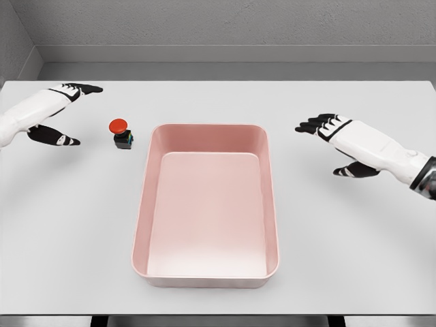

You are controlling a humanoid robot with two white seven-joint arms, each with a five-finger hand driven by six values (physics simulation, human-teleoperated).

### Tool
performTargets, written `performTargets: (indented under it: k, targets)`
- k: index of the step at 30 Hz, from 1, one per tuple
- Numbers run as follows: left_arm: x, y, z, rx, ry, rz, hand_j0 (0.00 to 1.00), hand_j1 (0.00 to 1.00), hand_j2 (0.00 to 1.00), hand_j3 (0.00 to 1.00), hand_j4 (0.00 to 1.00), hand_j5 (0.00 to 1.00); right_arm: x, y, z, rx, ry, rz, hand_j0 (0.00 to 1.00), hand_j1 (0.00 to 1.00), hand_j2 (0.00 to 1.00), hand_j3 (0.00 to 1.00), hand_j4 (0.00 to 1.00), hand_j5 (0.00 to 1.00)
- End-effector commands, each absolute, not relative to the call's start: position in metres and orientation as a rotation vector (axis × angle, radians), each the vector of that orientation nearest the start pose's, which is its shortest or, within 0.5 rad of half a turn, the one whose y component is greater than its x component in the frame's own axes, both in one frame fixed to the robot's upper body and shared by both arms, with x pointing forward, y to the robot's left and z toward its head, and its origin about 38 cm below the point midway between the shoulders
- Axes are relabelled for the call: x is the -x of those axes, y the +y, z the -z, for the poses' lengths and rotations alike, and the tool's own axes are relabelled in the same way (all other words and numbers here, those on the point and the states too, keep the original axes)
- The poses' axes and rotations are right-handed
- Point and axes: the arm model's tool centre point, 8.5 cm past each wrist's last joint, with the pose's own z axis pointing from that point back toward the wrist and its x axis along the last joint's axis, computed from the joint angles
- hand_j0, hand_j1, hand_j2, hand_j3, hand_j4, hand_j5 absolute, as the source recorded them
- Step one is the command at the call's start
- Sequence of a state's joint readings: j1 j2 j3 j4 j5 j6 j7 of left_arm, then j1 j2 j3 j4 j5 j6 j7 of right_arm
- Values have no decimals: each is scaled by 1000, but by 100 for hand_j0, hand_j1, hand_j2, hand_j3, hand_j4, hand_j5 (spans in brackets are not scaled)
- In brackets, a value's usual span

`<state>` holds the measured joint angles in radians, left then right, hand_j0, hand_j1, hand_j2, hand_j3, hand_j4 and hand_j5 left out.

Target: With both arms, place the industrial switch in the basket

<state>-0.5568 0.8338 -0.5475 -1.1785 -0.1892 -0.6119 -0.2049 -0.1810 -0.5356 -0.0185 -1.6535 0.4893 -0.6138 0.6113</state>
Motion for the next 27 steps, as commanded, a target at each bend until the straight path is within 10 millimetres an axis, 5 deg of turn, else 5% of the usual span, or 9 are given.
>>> performTargets:
  k: [1, 7, 12, 18, 27]
  targets:
    - [-449, 387, -194, -456, -1625, 1497, 100, 100, 100, 100, 100, 100, -378, -317, -194, 483, -1636, -1719, 100, 100, 100, 100, 100, 100]
    - [-451, 381, -194, -447, -1635, 1503, 100, 100, 100, 100, 100, 100, -383, -322, -203, 515, -1643, -1714, 100, 100, 100, 100, 100, 100]
    - [-464, 355, -190, -426, -1618, 1593, 100, 100, 100, 100, 100, 100, -380, -378, -243, 711, -1607, -1647, 100, 100, 100, 100, 100, 100]
    - [-481, 330, -181, -410, -1591, 1654, 100, 100, 100, 100, 100, 100, -374, -400, -237, 710, -1512, -1682, 100, 100, 100, 100, 100, 100]
    - [-491, 326, -175, -429, -1531, 1716, 100, 100, 100, 100, 100, 100, -372, -387, -207, 600, -1474, -1713, 100, 100, 100, 100, 100, 100]
